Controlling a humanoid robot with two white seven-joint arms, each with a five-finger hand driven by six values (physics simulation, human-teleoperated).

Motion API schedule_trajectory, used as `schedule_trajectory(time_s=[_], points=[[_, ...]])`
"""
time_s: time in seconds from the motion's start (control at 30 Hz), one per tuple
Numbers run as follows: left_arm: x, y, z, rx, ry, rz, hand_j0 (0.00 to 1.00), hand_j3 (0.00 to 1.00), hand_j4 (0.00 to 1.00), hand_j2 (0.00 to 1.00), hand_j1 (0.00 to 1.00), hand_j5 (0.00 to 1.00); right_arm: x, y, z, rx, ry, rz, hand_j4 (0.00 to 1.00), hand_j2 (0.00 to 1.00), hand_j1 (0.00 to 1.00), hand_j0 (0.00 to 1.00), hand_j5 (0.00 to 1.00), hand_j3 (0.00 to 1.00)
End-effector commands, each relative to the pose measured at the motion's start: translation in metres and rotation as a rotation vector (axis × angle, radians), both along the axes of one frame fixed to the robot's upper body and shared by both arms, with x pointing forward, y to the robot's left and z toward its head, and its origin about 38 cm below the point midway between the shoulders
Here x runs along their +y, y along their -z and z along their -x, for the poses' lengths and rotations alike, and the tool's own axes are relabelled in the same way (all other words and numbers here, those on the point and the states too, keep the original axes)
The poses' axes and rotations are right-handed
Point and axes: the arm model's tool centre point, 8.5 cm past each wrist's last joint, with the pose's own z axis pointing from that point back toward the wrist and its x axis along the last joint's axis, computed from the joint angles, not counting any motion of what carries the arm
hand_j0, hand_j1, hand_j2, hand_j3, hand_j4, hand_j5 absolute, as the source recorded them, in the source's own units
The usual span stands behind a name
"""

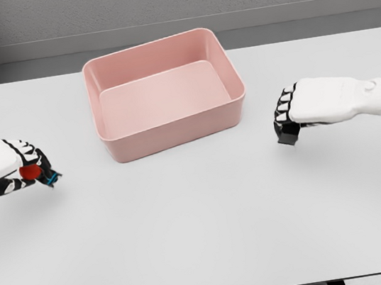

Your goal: Put the industrial switch in the basket with both arms

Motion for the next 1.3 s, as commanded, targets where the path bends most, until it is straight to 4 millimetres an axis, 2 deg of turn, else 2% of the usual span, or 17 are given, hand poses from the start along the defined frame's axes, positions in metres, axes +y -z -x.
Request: schedule_trajectory(time_s=[0.0, 0.4, 0.47, 0.77, 0.97, 1.07, 1.2, 1.27], points=[[-0.002, -0.002, 0.0, 0.0, 0.003, 0.016, 0.47, 0.47, 0.47, 0.47, 0.47, 0.47, 0.001, -0.002, -0.001, -0.002, 0.001, -0.009, 0.52, 0.52, 0.52, 0.52, 0.52, 0.52], [-0.014, -0.014, -0.003, -0.04, 0.035, 0.04, 0.47, 0.47, 0.47, 0.47, 0.47, 0.47, 0.012, -0.022, -0.009, -0.044, -0.019, -0.038, 0.51, 0.51, 0.51, 0.51, 0.51, 0.51], [-0.016, -0.015, -0.004, -0.041, 0.036, 0.058, 0.47, 0.47, 0.47, 0.47, 0.47, 0.47, 0.014, -0.031, -0.011, -0.066, -0.024, -0.041, 0.51, 0.51, 0.51, 0.51, 0.51, 0.51], [-0.022, -0.026, -0.01, -0.08, 0.045, 0.086, 0.47, 0.47, 0.47, 0.47, 0.47, 0.47, 0.034, -0.044, -0.019, -0.098, -0.063, -0.062, 0.51, 0.51, 0.51, 0.51, 0.51, 0.51], [-0.028, -0.032, -0.014, -0.106, 0.053, 0.108, 0.48, 0.48, 0.48, 0.48, 0.48, 0.48, 0.049, -0.064, -0.029, -0.137, -0.086, -0.093, 0.5, 0.5, 0.5, 0.5, 0.5, 0.5], [-0.03, -0.035, -0.016, -0.117, 0.058, 0.115, 0.48, 0.48, 0.48, 0.48, 0.48, 0.48, 0.063, -0.064, -0.038, -0.134, -0.097, -0.102, 0.5, 0.5, 0.5, 0.5, 0.5, 0.5], [-0.034, -0.035, -0.017, -0.124, 0.064, 0.132, 0.48, 0.48, 0.48, 0.48, 0.48, 0.48, 0.071, -0.068, -0.042, -0.141, -0.106, -0.112, 0.5, 0.5, 0.5, 0.5, 0.5, 0.5], [-0.039, -0.038, -0.019, -0.138, 0.073, 0.143, 0.48, 0.48, 0.48, 0.48, 0.48, 0.48, 0.077, -0.067, -0.053, -0.135, -0.095, -0.124, 0.5, 0.5, 0.5, 0.5, 0.5, 0.5]])
